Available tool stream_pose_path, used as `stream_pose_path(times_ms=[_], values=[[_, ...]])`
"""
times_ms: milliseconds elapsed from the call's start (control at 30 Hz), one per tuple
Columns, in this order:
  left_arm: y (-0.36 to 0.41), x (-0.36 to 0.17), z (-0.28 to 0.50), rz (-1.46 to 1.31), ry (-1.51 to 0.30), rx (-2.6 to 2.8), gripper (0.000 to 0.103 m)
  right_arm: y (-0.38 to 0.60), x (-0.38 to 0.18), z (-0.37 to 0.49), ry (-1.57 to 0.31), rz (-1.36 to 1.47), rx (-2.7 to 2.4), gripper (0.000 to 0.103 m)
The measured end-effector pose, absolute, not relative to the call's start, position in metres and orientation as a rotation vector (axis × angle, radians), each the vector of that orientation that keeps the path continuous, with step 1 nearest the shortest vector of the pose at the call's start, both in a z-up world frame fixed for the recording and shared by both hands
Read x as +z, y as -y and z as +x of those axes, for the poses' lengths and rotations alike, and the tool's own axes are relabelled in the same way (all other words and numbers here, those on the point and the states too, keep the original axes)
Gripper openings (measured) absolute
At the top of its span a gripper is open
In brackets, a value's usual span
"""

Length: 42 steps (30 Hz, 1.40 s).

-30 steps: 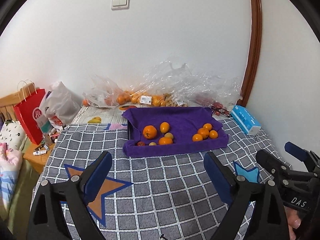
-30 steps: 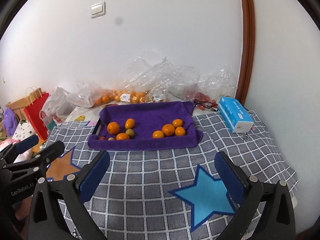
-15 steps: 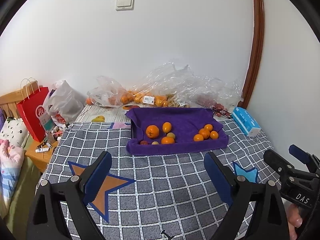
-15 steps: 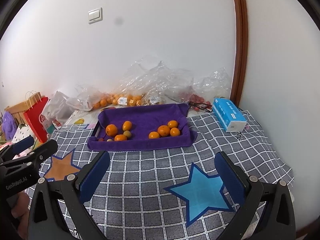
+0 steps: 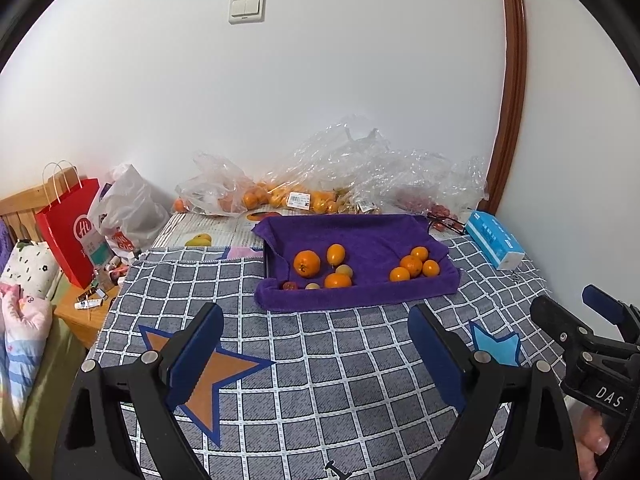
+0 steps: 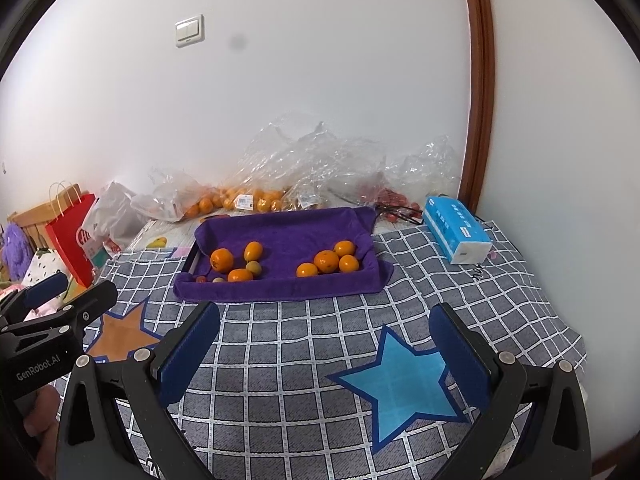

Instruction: Organize fruits

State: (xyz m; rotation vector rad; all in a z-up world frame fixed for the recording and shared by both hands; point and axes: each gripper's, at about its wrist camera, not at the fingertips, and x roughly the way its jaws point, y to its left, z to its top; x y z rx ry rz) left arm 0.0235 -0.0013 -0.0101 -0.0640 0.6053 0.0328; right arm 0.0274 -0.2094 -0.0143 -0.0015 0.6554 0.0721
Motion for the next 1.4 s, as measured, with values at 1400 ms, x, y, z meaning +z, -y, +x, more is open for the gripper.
stream_pose_path(times_ms=[1400], values=[[0.0004, -0.0076, 0.0213, -0.059, -0.604, 0.026, 0.093, 0.2068, -0.0112, 0.0254, -0.644, -0.001, 0.062, 0.103]])
